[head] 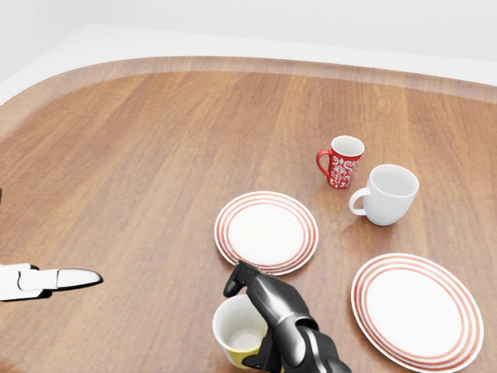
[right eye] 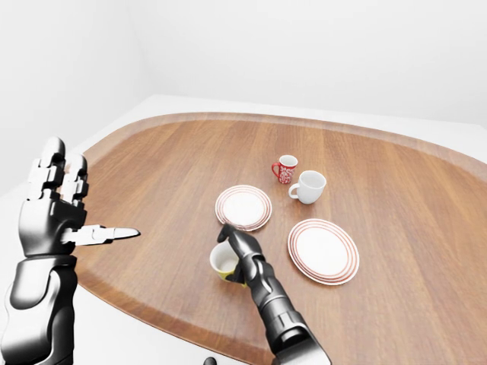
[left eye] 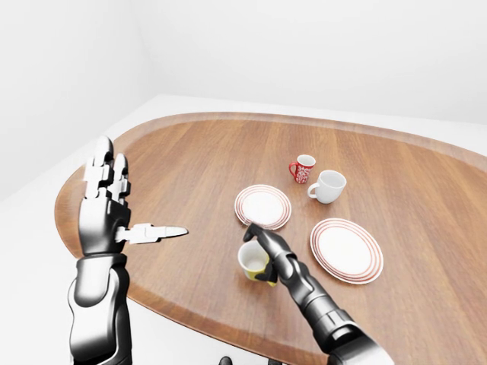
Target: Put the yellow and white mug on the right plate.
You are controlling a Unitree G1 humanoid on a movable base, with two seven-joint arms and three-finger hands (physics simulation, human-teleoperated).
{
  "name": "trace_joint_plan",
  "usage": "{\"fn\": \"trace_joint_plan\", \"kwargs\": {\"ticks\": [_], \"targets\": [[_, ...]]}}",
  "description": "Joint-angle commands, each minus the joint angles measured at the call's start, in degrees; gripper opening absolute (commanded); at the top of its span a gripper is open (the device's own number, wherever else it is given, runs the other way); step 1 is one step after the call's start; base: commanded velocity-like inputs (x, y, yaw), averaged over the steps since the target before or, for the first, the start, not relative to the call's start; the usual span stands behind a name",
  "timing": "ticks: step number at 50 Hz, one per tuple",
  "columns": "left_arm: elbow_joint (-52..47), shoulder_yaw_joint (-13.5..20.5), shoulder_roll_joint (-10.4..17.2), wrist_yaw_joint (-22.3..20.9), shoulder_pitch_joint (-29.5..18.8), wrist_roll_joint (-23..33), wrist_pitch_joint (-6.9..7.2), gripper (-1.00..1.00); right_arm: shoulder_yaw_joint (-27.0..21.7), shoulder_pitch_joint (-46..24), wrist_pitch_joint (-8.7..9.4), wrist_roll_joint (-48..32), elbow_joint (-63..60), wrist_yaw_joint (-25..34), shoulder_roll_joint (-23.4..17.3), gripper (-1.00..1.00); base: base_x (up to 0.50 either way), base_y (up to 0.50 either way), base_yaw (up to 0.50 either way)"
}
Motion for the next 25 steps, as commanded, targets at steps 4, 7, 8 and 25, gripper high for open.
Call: {"fn": "trace_joint_plan", "kwargs": {"ticks": [4, 7, 8, 25], "targets": [[0.1, 0.0, 0.0, 0.0, -0.1, 0.0, 0.0, 1.0, -1.7, -0.7, 0.0, 1.6, -7.6, 2.3, -1.6, -1.0, 0.0, 0.0, 0.0], [0.1, 0.0, 0.0, 0.0, 0.0, 0.0, 0.0, 1.0, -2.1, -0.4, 0.0, 2.3, -10.8, 4.0, -2.1, -1.0, 0.0, 0.0, 0.0], [0.1, 0.1, 0.1, 0.0, -0.1, -0.1, 0.0, 1.0, -2.5, -0.4, 0.61, 2.6, -12.6, 4.9, -2.4, -1.0, 0.0, 0.0, 0.0], [0.2, 0.1, 0.1, 0.0, -0.2, 0.1, 0.0, 1.0, -6.7, -3.1, 4.26, 6.8, -17.3, 8.4, -8.1, -1.0, 0.0, 0.0, 0.0]]}}
